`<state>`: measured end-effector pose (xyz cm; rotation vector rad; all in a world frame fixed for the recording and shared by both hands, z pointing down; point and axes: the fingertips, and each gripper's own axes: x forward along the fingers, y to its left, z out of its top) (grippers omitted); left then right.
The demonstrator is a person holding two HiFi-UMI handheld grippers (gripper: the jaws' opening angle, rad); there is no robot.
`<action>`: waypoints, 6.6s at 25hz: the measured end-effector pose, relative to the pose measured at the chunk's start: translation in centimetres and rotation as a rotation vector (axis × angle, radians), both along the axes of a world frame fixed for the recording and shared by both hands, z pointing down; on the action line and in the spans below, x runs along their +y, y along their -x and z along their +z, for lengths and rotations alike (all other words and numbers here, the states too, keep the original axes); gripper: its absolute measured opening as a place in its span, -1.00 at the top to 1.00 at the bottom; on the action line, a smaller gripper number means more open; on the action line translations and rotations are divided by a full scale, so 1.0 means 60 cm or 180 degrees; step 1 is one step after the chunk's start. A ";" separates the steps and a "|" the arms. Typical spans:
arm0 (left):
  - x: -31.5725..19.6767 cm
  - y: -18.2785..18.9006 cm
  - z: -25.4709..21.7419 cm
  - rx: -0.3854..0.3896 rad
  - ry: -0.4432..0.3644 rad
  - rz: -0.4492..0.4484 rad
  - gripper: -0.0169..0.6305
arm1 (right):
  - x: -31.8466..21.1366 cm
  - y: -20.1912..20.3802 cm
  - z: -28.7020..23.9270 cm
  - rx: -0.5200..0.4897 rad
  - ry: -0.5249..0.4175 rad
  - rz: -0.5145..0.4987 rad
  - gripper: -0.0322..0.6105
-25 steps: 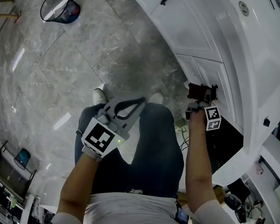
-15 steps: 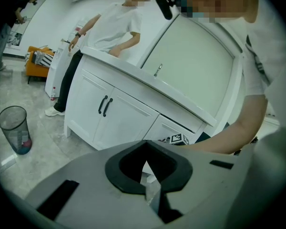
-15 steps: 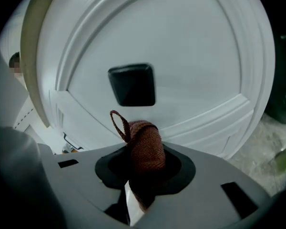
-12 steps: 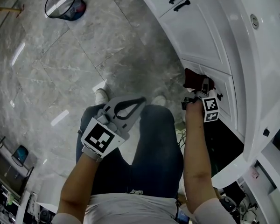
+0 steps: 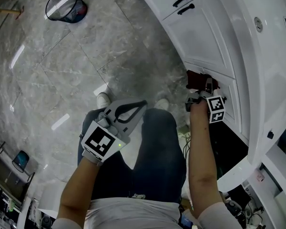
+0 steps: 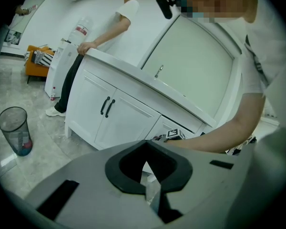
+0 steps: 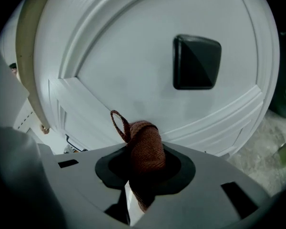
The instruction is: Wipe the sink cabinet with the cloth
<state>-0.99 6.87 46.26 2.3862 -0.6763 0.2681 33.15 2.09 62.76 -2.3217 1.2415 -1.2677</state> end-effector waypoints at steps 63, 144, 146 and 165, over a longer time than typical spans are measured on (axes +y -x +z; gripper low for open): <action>0.129 -0.145 -0.089 0.0039 0.0099 0.0500 0.91 | 0.192 -0.151 -0.166 -0.0059 -0.0300 0.0167 0.59; 0.063 -0.046 -0.083 0.0075 0.0129 0.0454 0.91 | 0.086 -0.065 -0.163 -0.0082 -0.0296 0.0433 0.59; 0.069 -0.055 -0.084 0.0071 0.0136 0.0477 0.91 | 0.097 -0.072 -0.166 -0.0083 -0.0318 0.0422 0.59; 0.102 -0.105 -0.080 0.0013 0.0121 0.0530 0.91 | 0.231 -0.175 -0.129 0.0091 -0.0092 0.0570 0.59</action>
